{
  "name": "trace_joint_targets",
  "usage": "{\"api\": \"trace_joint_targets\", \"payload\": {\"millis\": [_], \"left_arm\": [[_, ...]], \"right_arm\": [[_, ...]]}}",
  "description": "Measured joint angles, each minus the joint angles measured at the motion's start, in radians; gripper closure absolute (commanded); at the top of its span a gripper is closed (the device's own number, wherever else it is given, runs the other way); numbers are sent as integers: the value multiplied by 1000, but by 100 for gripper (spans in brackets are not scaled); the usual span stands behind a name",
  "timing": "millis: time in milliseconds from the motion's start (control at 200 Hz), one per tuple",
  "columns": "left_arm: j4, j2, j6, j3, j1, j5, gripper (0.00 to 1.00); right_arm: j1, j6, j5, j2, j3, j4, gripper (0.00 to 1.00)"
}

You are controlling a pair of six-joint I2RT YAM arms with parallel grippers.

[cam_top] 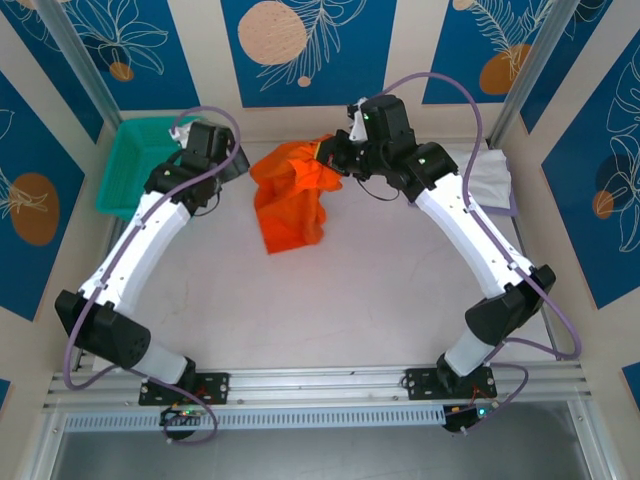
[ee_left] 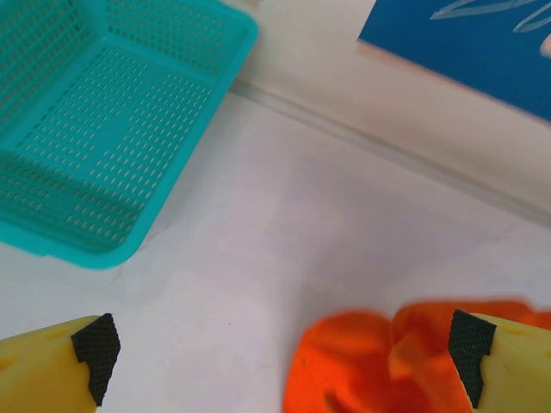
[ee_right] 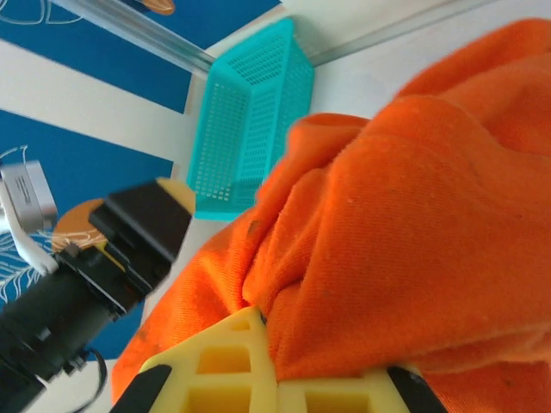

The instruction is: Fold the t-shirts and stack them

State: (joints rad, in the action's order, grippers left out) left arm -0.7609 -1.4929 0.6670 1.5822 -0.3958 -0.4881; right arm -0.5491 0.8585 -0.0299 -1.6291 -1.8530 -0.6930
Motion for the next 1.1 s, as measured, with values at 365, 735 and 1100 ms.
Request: {"api": "trace_joint_targets", "payload": {"millis": [365, 735, 1100], "left_arm": [[-140, -143, -43, -201, -68, 155, 0], [-118, -498, -14, -46, -55, 390, 6], [-3, -547, 20, -59, 34, 426, 51]], "right_arm": [[363, 126, 87, 31, 494, -135, 44], [255, 89, 11, 101, 671, -60, 29], [194, 40, 28, -141, 651, -5, 49]]}}
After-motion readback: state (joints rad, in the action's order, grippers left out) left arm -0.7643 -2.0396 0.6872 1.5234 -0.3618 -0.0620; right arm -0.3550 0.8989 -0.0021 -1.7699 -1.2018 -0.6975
